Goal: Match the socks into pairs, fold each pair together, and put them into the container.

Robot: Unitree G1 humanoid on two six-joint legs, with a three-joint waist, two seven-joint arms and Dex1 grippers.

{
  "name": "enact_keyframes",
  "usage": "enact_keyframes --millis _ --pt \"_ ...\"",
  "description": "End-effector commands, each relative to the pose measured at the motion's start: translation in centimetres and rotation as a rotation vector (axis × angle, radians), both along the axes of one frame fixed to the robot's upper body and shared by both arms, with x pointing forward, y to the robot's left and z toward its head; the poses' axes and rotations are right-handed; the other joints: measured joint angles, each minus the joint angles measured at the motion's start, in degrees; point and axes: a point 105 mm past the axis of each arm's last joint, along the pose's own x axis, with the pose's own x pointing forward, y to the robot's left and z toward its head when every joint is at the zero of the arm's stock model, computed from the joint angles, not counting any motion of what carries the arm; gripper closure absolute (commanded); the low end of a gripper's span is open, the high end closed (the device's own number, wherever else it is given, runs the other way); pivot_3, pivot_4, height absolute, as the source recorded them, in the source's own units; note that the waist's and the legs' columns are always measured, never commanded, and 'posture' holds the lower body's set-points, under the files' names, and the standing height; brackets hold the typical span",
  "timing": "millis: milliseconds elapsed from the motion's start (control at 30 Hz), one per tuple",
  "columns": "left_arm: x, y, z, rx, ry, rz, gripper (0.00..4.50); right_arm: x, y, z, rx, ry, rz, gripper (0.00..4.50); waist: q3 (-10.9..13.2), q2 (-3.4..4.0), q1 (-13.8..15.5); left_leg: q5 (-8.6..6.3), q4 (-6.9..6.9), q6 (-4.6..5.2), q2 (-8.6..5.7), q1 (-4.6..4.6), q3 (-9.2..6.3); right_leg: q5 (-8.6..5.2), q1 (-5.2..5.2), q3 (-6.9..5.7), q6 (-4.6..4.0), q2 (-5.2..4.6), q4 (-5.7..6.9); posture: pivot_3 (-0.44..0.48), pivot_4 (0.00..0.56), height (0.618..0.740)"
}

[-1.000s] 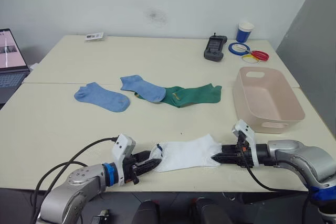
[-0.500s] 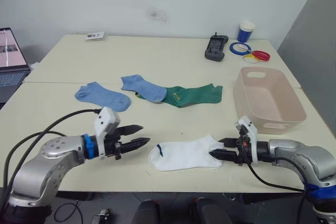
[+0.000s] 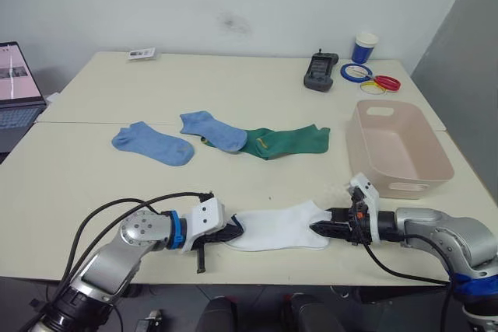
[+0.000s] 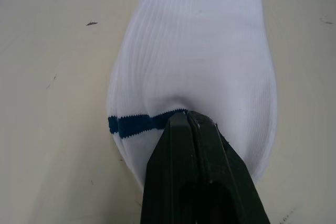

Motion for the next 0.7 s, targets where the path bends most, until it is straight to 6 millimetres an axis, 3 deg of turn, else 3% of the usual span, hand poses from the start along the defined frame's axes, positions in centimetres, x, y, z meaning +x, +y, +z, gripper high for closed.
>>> enact_keyframes --millis 33,233,433,700 --pt "-0.7 -0.1 -2.4 0.024 0.096 0.036 4.50 0.2 -0.2 1.0 0.018 -0.022 0.000 2.49 0.0 0.04 0.0 0.00 0.01 0.00 -0.01 0.00 0.01 0.00 0.00 0.01 0.00 -0.01 0.00 0.000 0.150 0.740" --pt "-1.1 -0.4 -2.8 0.030 0.117 0.028 4.50 0.3 0.7 3.5 0.109 -0.032 0.037 4.47 0.0 0.05 0.1 0.00 0.01 0.00 -0.03 0.00 0.00 0.00 0.03 0.00 0.04 -0.01 -0.01 0.000 0.150 0.740" --pt "-1.0 -1.0 -2.0 -0.010 0.114 0.004 4.50 0.3 2.6 6.6 0.220 -0.029 0.095 4.47 0.0 0.08 0.2 0.00 0.01 0.00 -0.02 0.00 -0.04 0.00 0.04 -0.03 0.05 0.01 -0.01 0.000 0.150 0.740" --pt "-0.1 -2.3 1.5 -0.099 0.064 -0.028 4.50 -0.1 -0.1 5.0 0.126 0.027 0.061 4.47 0.0 0.02 0.6 -0.08 0.05 0.14 -0.12 -0.10 0.02 -0.06 0.02 0.00 0.16 0.01 -0.08 0.000 0.150 0.740"
